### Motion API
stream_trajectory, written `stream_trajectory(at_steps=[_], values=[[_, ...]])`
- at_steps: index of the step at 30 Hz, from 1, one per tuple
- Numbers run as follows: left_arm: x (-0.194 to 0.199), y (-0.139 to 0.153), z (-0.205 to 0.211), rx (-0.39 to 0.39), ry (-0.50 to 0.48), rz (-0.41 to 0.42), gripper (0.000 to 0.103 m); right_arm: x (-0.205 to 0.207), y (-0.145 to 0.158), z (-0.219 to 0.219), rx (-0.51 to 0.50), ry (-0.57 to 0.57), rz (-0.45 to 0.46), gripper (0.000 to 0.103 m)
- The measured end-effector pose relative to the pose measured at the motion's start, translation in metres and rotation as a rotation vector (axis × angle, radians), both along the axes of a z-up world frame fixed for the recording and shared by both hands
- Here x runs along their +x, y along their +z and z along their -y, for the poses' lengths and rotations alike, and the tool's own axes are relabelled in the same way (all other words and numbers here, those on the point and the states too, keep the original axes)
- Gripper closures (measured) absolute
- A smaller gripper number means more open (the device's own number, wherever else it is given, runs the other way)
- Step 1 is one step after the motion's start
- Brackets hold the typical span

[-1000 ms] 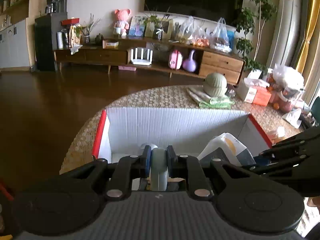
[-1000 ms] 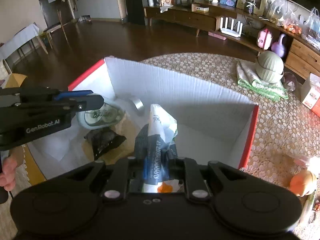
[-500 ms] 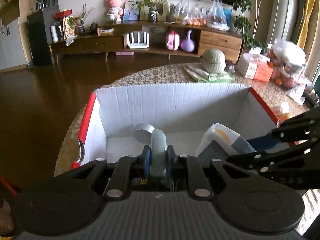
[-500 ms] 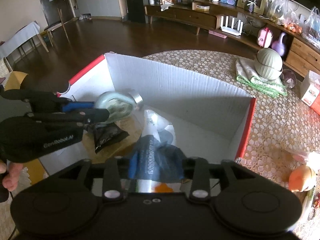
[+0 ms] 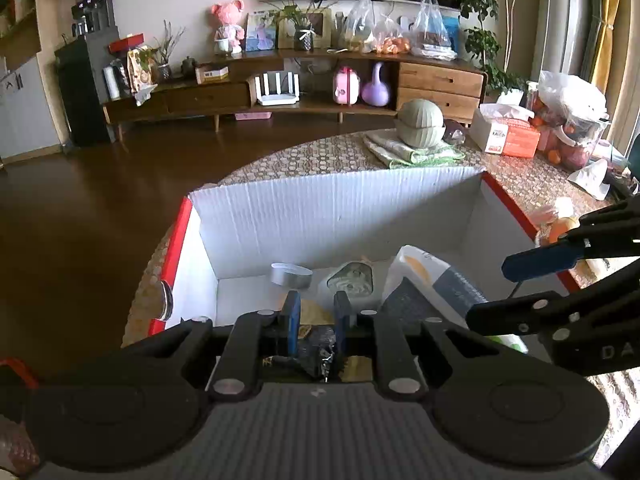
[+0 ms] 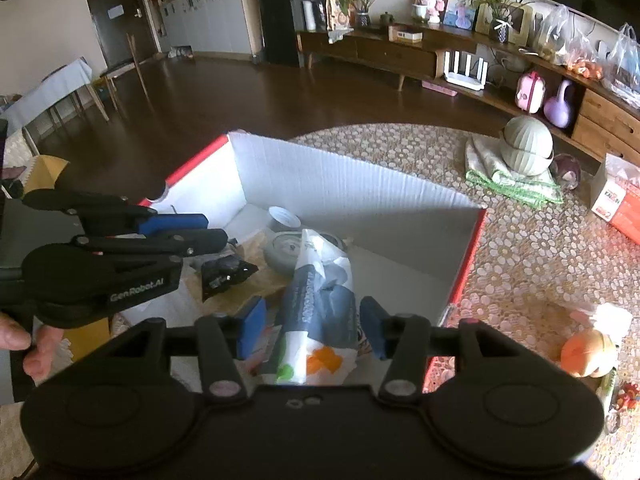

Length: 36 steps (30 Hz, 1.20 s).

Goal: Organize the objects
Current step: 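Release the teal device into the box with the left gripper while the right releases the packet, then move both tools back to the items on the table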

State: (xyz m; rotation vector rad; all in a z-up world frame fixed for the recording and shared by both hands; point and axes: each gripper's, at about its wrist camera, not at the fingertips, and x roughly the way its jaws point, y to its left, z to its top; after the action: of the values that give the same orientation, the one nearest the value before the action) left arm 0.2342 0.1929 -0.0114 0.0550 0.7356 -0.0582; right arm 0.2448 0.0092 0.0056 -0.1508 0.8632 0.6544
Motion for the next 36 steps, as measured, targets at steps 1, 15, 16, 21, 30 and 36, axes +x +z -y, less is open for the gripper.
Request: stream_trajectory(at_steps=[1,15,16,21,30,36], values=[[-0.002,0.002,0.001,0.000,-0.002,0.003,0.087,-0.002,0.003,0.002,0.007,0.003,0.001,0.044],[-0.038,0.030,0.022,-0.003,-0.004,0.053,0.076,-0.046,0.040,0.039,0.066,0.017,0.085,0.032],[-0.042,0.032,0.025,0.000,-0.006,0.059,0.070,-0.049,0.042,0.042,0.069,0.018,0.091,0.031],[-0.060,0.042,0.042,0.007,-0.012,0.098,0.038,-0.064,0.050,0.060,0.093,0.011,0.110,0.024],[-0.085,0.054,0.072,-0.001,-0.016,0.136,0.020,-0.087,0.048,0.107,0.110,-0.029,0.143,0.004],[-0.096,0.050,0.096,-0.060,-0.038,0.125,0.018,-0.097,0.032,0.147,0.104,-0.092,0.159,0.001]])
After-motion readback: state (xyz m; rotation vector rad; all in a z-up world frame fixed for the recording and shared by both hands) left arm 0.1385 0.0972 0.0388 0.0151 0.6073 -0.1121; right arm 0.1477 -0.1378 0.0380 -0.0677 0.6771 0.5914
